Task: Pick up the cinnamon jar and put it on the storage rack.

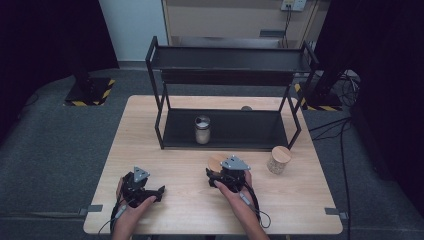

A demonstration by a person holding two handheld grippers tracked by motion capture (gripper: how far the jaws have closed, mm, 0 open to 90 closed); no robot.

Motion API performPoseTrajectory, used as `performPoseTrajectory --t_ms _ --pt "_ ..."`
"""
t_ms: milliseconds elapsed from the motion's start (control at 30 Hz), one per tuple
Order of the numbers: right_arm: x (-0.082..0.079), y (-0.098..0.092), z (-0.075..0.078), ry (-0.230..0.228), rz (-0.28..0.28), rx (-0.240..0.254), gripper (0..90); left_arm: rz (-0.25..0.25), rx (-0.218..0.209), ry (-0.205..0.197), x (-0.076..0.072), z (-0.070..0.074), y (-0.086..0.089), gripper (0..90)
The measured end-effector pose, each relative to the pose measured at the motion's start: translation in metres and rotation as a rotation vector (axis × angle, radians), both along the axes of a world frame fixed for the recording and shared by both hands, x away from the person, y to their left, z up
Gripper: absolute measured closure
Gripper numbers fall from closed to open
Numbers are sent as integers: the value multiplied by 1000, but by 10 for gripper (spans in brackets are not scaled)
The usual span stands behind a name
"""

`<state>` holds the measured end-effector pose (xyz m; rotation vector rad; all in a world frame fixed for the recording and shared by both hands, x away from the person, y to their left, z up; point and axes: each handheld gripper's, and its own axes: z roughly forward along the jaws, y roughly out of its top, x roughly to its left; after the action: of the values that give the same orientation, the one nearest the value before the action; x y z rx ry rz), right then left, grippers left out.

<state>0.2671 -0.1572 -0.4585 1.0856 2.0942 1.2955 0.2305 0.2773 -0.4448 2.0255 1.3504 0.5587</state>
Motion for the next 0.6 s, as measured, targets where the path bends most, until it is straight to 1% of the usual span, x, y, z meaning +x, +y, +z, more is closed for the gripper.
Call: performPoseTrajectory --t_ms 300,400,600 --pt "-4 4 -6 -23 -24 6 250 0 0 0 0 0 0 0" --pt "-6 6 -8 -37 -31 -1 256 0 0 0 0 0 0 0" --pt "-7 6 -7 -38 -33 -2 257 0 0 0 0 0 0 0"
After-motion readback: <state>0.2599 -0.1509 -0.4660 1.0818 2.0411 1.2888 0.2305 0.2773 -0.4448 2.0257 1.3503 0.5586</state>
